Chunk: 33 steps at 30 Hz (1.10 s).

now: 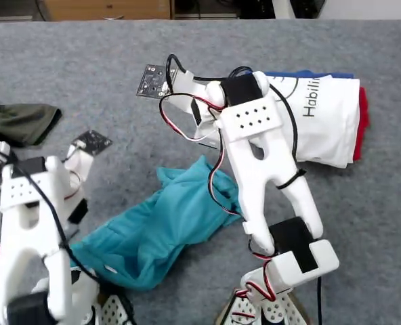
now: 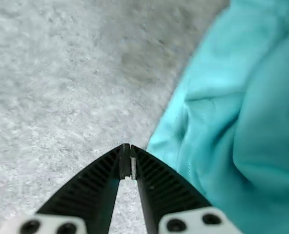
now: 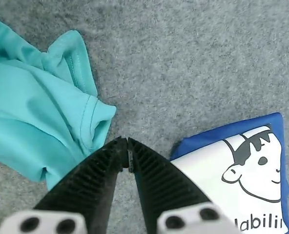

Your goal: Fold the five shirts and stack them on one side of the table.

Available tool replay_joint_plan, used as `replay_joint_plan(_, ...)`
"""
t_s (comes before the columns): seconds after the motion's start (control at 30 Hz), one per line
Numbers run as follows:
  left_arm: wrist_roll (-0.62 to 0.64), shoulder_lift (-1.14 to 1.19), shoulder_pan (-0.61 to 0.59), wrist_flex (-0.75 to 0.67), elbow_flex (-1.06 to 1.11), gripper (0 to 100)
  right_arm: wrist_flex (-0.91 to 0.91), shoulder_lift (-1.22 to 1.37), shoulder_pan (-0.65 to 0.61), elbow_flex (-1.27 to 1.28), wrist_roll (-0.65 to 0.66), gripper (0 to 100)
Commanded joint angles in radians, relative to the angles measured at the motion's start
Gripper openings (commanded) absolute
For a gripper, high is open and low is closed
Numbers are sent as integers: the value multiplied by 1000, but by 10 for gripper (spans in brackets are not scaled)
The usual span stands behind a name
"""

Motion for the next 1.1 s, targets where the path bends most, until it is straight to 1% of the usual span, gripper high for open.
replay_joint_plan(0.0,84,173,-8,-41,-170,18,-6,-5,15,-51,5,2)
replay_joint_plan(0.07,77,311,-14,34,-304,18,-6,-5,15,-50,5,2)
replay_joint_plan(0.2,-46,552,-20,397,-666,18,-5,-5,16,-50,5,2)
replay_joint_plan(0.27,-26,605,-38,387,-753,19,-5,-5,16,-50,5,2)
replay_joint_plan(0.33,-18,605,-48,387,-781,53,-5,-5,16,-50,5,2)
replay_joint_plan(0.47,-18,598,-23,387,-741,150,-6,-4,30,-50,5,2)
replay_joint_plan(0.57,-18,605,14,387,-678,157,-6,-4,33,-51,6,2)
replay_joint_plan(0.67,-18,608,95,385,-577,159,-6,-4,33,-50,8,2)
replay_joint_plan(0.77,-17,608,213,382,-486,157,-6,-4,33,-50,9,2)
replay_joint_plan(0.87,-6,608,308,310,-427,157,-8,-2,31,-48,9,2)
replay_joint_plan(0.9,17,608,328,278,-417,157,-8,-2,31,-48,9,2)
replay_joint_plan(1.07,210,608,374,89,-410,161,-8,-2,31,-48,9,2)
